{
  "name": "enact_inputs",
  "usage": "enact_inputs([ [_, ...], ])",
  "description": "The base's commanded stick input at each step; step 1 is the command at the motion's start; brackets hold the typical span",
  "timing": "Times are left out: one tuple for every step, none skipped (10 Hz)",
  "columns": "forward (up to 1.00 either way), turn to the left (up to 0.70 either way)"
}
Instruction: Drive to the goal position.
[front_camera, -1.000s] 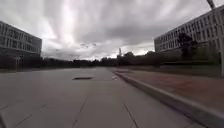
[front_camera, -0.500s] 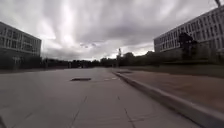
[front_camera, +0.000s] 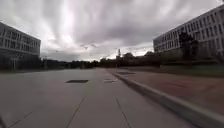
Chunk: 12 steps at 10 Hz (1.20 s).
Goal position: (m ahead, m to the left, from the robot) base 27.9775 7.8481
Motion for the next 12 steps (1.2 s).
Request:
enact_inputs([
  [0.70,0.26],
  [0.70,0.35],
  [0.70,0.35],
  [0.70,0.35],
  [0.70,0.24],
  [0.70,0.07],
  [0.70,0.00],
  [0.70,0.00],
  [0.70,0.00],
  [0.70,0.00],
  [0.70,0.00],
  [0.70,0.00],
])
